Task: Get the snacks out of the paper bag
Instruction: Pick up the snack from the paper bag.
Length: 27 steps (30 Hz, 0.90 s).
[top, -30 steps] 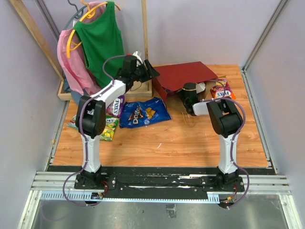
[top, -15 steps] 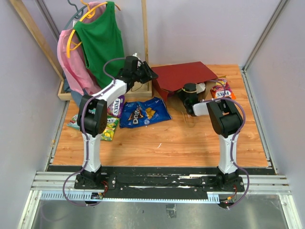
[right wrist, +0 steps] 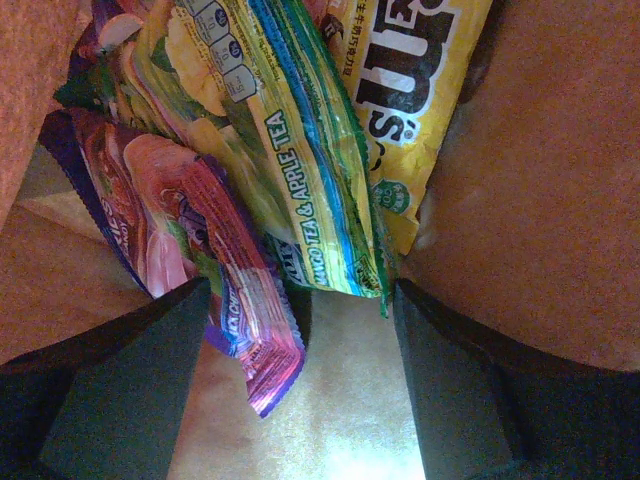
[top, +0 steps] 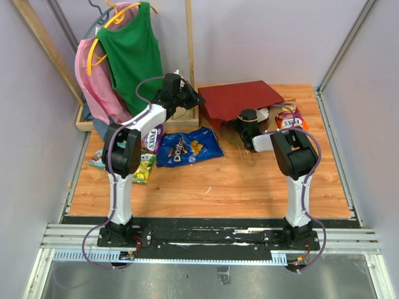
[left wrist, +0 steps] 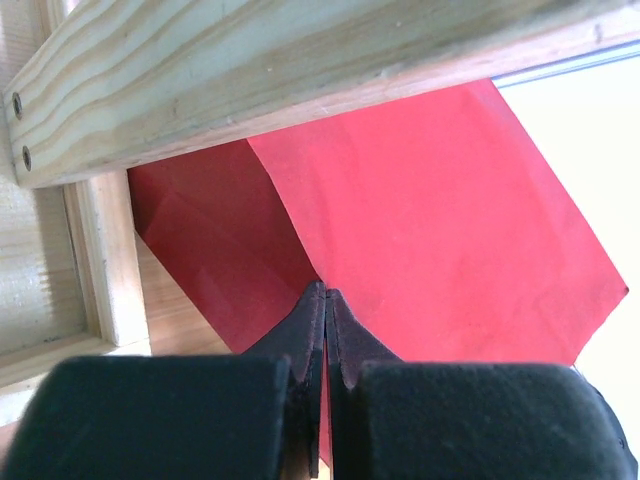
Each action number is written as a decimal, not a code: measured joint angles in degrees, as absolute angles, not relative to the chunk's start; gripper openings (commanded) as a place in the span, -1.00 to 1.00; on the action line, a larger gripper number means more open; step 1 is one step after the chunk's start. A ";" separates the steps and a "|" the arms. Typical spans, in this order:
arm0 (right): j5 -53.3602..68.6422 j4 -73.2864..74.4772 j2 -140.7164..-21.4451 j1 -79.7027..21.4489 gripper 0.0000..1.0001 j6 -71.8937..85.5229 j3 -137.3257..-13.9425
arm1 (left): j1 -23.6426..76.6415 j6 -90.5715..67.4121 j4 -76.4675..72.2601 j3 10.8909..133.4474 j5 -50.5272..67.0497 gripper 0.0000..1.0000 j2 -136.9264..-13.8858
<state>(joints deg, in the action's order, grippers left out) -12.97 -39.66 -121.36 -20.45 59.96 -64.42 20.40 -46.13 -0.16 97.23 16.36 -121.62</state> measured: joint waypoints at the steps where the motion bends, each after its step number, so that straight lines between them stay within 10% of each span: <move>1: -12.91 -39.72 -121.32 -20.45 0.56 59.96 -64.34 | 20.40 -46.11 -0.16 97.30 16.47 -0.99 -121.62; 16: -8.51 -37.78 -120.97 -20.34 0.81 54.43 -66.13 | 20.38 -44.80 0.05 97.30 16.58 -0.99 -121.62; 22: -6.66 -32.67 -125.36 -19.94 0.51 50.87 -74.61 | 20.40 -44.82 -0.03 97.30 16.14 -0.99 -121.64; 27: -4.84 -31.03 -127.09 -19.40 -0.44 49.45 -76.97 | 20.38 -44.80 0.01 97.36 16.51 -0.99 -121.64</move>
